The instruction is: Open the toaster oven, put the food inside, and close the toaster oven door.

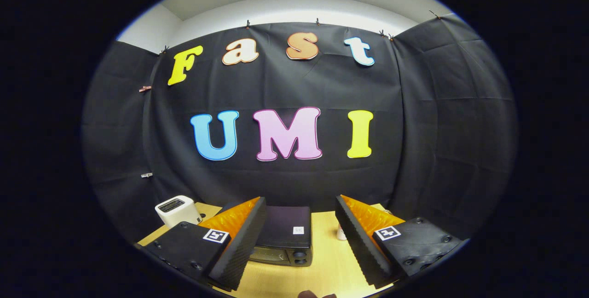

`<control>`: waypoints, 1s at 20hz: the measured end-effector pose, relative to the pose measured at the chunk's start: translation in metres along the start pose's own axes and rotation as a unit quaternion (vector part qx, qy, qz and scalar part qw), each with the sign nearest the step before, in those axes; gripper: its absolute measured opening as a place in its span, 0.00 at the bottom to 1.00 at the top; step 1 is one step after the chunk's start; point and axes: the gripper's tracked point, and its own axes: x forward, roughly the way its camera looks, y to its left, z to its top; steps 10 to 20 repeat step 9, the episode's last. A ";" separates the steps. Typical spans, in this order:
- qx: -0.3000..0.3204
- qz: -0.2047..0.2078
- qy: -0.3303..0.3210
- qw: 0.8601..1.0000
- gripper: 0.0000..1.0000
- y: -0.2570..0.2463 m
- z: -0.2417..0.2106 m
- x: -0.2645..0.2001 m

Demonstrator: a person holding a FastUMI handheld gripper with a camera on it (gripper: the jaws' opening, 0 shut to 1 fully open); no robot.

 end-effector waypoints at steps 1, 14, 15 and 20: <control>-0.005 -0.001 -0.001 1.000 0.99 -0.008 0.001 -0.001; -0.004 -0.011 -0.001 1.000 0.99 -0.062 0.008 -0.004; -0.004 -0.011 -0.001 1.000 0.99 -0.062 0.008 -0.004; -0.004 -0.011 -0.001 1.000 0.99 -0.062 0.008 -0.004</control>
